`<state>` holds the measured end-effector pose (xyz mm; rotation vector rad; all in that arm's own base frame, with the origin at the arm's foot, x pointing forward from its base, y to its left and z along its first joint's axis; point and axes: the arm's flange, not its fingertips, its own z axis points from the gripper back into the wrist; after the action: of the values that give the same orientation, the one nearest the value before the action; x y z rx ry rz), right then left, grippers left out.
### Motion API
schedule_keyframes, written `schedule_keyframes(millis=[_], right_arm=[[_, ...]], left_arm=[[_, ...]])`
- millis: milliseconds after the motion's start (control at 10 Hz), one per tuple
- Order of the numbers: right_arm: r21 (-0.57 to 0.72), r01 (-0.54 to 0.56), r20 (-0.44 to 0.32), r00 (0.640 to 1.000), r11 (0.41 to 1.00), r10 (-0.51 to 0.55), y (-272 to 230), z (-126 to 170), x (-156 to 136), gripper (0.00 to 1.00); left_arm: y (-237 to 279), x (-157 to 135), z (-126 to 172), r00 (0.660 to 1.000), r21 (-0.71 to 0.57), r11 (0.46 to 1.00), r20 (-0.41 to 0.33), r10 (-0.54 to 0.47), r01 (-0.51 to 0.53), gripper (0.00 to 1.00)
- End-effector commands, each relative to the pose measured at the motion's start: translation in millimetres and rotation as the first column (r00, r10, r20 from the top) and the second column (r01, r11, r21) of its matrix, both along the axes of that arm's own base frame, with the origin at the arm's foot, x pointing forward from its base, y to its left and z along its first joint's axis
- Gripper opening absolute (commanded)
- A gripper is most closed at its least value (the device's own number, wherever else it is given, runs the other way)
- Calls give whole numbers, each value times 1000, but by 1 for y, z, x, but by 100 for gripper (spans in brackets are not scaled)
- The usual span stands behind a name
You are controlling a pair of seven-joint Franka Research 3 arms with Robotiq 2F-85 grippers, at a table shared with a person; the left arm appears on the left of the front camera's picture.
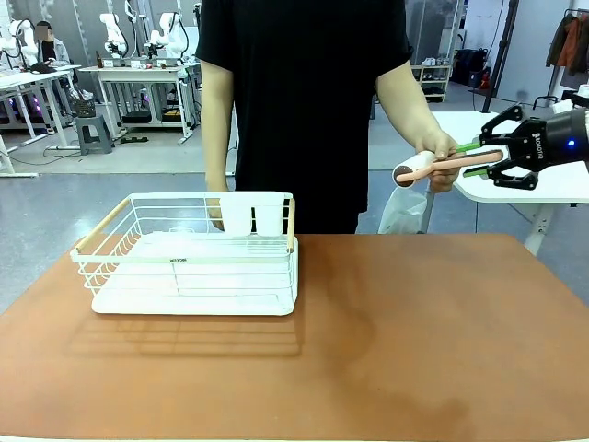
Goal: Clean the table.
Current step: Pick up the Lint Roller when the human hands it over.
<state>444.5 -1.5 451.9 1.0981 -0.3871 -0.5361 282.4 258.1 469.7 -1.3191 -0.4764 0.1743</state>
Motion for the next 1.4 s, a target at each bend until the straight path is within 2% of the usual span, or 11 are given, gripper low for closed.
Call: schedule_keyframes(millis=[0, 100, 200, 300, 600, 700, 1300], right_arm=[[-1, 5, 25, 1000, 1000, -5, 5, -8, 1, 24], [0, 10, 30, 1000, 1000, -10, 4, -7, 2, 17], [1, 13, 34, 999, 1000, -13, 2, -7, 2, 5], [-1, 13, 34, 999, 1000, -13, 2, -7, 2, 0], [2, 18, 30, 999, 1000, -18, -1, -7, 0, 2], [-2, 0, 0, 1000, 1000, 0, -1, -3, 0, 2], [-2, 0, 0, 1000, 1000, 0, -1, -3, 0, 2]], left_arm=[[2, -3, 1, 1000, -2, 1000, 22, -12, 12, 100], [2, -3, 1, 1000, -2, 1000, 22, -12, 12, 100], [2, -3, 1, 1000, -2, 1000, 22, -12, 12, 100], [2, -3, 1, 1000, -2, 1000, 22, -12, 12, 100], [2, -3, 1, 1000, -2, 1000, 22, -12, 12, 100], [2, -3, 1, 1000, -2, 1000, 22, -12, 12, 100], [2, -3, 1, 1000, -2, 1000, 22, -12, 12, 100]])
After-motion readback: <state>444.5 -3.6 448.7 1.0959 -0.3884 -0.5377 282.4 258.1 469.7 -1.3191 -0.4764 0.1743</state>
